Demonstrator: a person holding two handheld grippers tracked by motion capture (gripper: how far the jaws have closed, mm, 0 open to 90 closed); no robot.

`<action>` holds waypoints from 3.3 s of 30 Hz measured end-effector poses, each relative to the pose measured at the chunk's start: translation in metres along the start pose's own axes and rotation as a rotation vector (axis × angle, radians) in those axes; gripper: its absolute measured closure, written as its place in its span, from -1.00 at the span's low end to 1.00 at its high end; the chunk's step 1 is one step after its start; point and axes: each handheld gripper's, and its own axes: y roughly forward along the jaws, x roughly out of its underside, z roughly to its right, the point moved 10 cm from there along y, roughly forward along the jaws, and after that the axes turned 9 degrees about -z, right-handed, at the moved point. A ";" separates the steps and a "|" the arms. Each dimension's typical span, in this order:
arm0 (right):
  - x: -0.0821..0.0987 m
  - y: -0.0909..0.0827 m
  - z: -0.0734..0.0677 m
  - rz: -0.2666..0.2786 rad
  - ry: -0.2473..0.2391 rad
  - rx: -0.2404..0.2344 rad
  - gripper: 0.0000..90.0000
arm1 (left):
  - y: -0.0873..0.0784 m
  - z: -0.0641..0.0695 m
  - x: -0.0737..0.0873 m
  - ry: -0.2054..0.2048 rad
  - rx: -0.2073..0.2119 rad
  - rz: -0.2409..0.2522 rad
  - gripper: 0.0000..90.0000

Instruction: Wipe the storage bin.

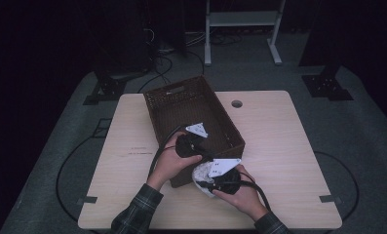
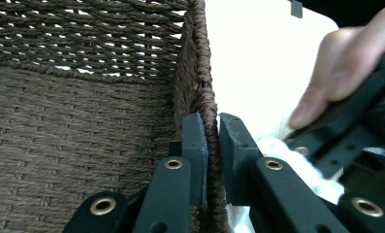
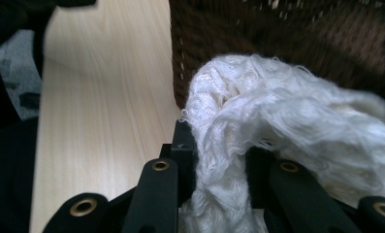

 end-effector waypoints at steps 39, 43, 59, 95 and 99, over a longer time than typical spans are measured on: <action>0.015 0.042 -0.010 -0.114 -0.022 -0.046 0.62 | 0.000 0.000 0.000 0.001 0.000 0.003 0.79; 0.005 0.034 -0.014 -0.076 -0.036 -0.051 0.62 | 0.000 0.000 0.000 0.002 0.001 0.000 0.79; -0.039 0.008 -0.027 0.049 -0.093 -0.054 0.62 | 0.000 0.000 0.000 0.002 0.002 -0.001 0.79; -0.007 0.067 -0.034 -0.076 -0.110 -0.091 0.62 | 0.000 0.001 0.001 0.005 0.002 -0.001 0.80; -0.009 0.060 -0.039 -0.069 -0.080 -0.106 0.62 | 0.000 0.001 0.000 0.004 0.003 0.001 0.80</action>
